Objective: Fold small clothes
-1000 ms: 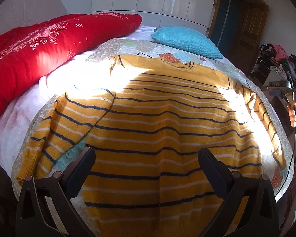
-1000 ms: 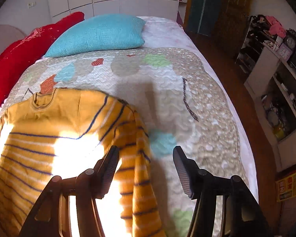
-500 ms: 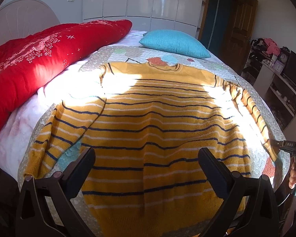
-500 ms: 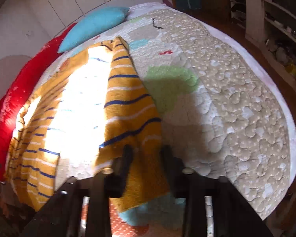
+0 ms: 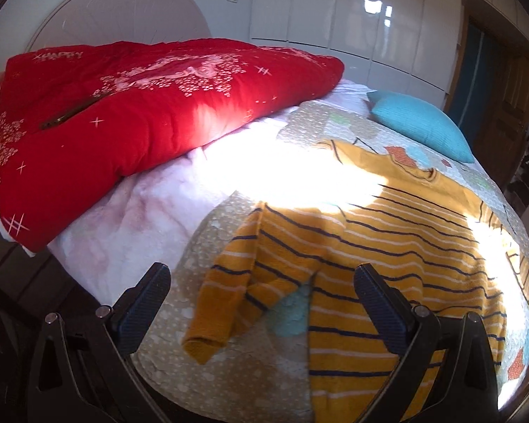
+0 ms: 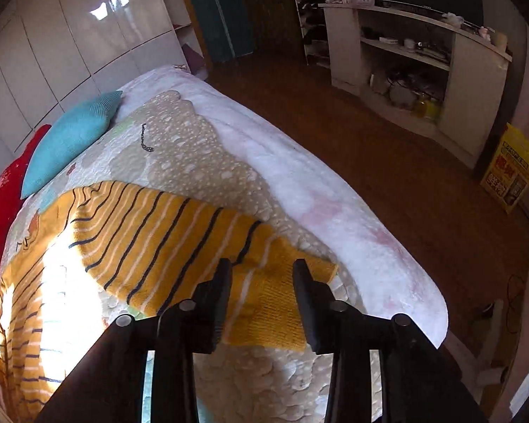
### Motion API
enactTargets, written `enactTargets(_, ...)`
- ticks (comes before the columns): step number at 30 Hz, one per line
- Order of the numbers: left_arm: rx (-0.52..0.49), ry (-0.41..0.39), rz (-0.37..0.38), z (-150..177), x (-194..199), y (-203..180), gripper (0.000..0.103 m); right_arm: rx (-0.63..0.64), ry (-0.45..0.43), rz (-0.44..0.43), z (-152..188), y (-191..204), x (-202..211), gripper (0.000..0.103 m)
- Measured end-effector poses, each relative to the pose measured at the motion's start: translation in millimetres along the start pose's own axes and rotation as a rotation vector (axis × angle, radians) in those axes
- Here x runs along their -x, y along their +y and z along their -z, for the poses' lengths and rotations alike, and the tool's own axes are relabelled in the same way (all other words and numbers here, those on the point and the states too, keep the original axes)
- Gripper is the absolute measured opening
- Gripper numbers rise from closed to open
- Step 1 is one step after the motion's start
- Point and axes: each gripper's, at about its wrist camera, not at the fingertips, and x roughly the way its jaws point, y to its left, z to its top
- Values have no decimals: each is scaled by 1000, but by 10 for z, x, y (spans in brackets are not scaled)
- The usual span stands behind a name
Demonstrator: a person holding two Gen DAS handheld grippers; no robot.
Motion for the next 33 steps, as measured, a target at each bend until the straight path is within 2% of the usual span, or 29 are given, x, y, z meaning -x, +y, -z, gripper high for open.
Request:
enactTargets(3, 57, 19, 4, 26, -32, 191, 103, -13, -6, -89, 108, 21, 39, 42)
enactTargets(6, 77, 43, 37, 93, -52, 224, 103, -98, 26, -211, 243, -16, 46, 43)
enactTargets(9, 56, 71, 74, 141, -91, 102, 103, -196, 62, -296, 408, -87, 3, 48)
enactTargets(12, 8, 72, 89, 183, -95, -109, 103, -237, 82, -343, 527, -100, -55, 49)
enactTargets(19, -93, 91, 115, 290, -115, -502, 103, -141, 82, -298, 654, 153, -137, 55)
enactTargets(24, -163, 77, 91, 335, -83, -654, 103, -121, 67, -294, 661, 209, -146, 59)
enactTargets(33, -145, 104, 62, 322, -177, -525, 103, -3, 60, -292, 729, 484, -70, 61)
